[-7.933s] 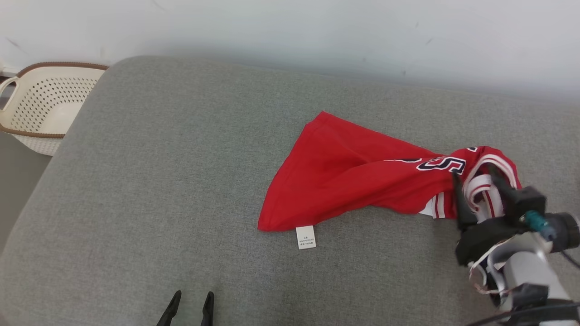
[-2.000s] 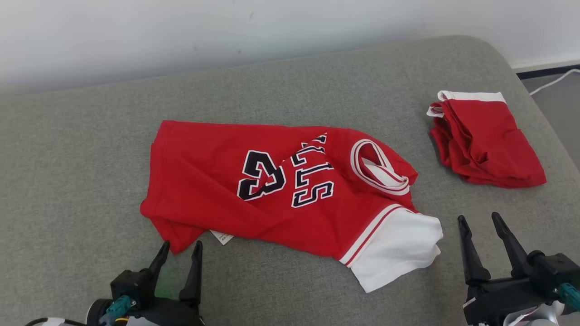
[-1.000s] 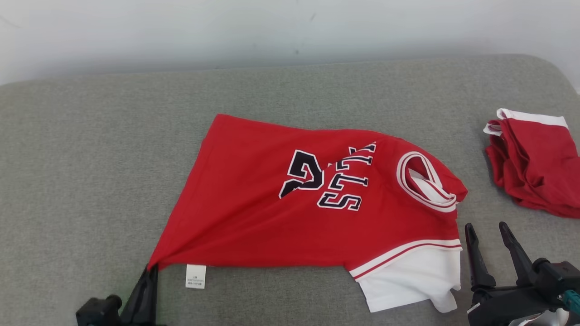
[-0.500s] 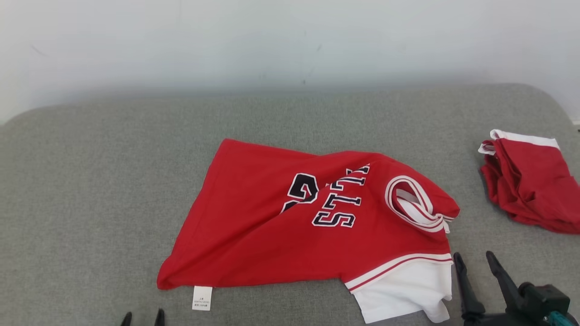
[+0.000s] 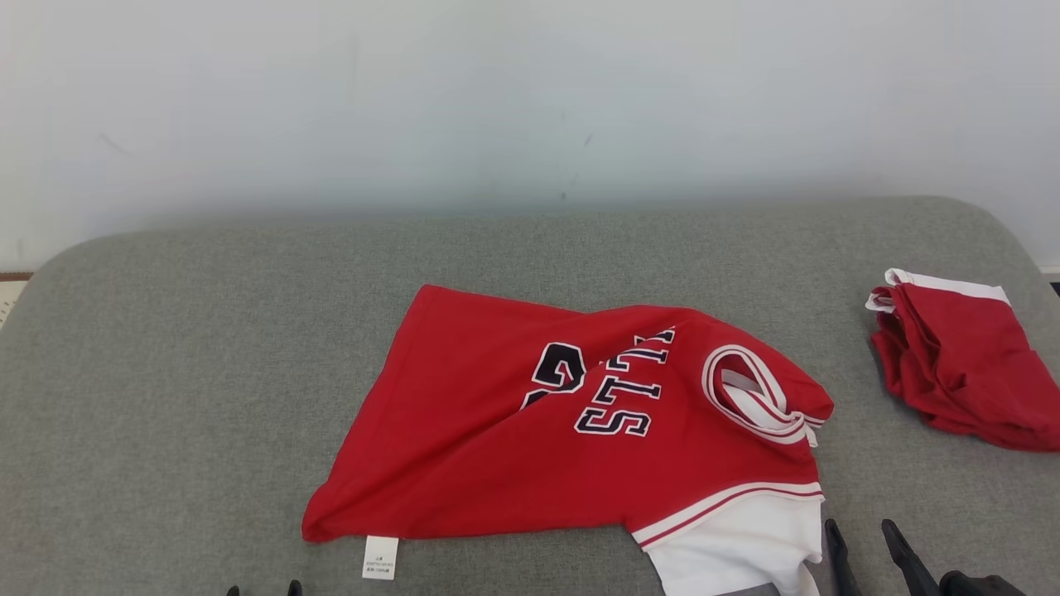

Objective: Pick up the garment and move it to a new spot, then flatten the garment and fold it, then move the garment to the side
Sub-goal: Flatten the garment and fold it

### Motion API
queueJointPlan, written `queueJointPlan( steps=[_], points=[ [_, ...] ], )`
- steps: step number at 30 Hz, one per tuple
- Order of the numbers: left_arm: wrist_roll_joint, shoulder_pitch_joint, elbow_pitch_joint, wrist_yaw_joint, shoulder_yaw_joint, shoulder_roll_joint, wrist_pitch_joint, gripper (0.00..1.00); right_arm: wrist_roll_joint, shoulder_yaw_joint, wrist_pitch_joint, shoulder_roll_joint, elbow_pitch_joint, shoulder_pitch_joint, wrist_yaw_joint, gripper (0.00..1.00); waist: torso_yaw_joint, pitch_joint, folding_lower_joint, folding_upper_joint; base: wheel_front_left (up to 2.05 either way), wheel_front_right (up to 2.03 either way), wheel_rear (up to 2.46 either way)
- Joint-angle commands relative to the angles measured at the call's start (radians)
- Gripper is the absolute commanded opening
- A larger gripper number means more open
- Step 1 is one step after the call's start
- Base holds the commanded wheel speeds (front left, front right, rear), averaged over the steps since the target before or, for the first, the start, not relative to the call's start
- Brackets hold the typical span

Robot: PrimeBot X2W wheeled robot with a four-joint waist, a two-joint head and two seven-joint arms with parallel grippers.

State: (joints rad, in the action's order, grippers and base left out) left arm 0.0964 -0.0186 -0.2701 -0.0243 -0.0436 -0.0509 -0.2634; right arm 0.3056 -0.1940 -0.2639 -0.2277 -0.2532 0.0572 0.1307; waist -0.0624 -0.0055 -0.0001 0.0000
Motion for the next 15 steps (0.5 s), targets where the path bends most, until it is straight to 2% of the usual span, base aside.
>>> queueJointPlan(
  steps=[1, 15],
  points=[
    [0.012, -0.017, 0.008, 0.003, 0.002, 0.000, -0.001, 1.00, -0.008, 0.002, 0.000, 0.003, 0.003, 0.012, 0.000, 1.00, -0.002, -0.006, 0.0001, 0.0000, 0.00, 0.00, 0.00],
    [0.013, -0.022, 0.027, 0.004, 0.035, 0.000, -0.001, 1.00, 0.005, -0.025, 0.000, 0.012, -0.030, 0.029, 0.000, 1.00, 0.015, -0.005, 0.0001, 0.0000, 0.00, 0.00, 0.00]
  ],
)
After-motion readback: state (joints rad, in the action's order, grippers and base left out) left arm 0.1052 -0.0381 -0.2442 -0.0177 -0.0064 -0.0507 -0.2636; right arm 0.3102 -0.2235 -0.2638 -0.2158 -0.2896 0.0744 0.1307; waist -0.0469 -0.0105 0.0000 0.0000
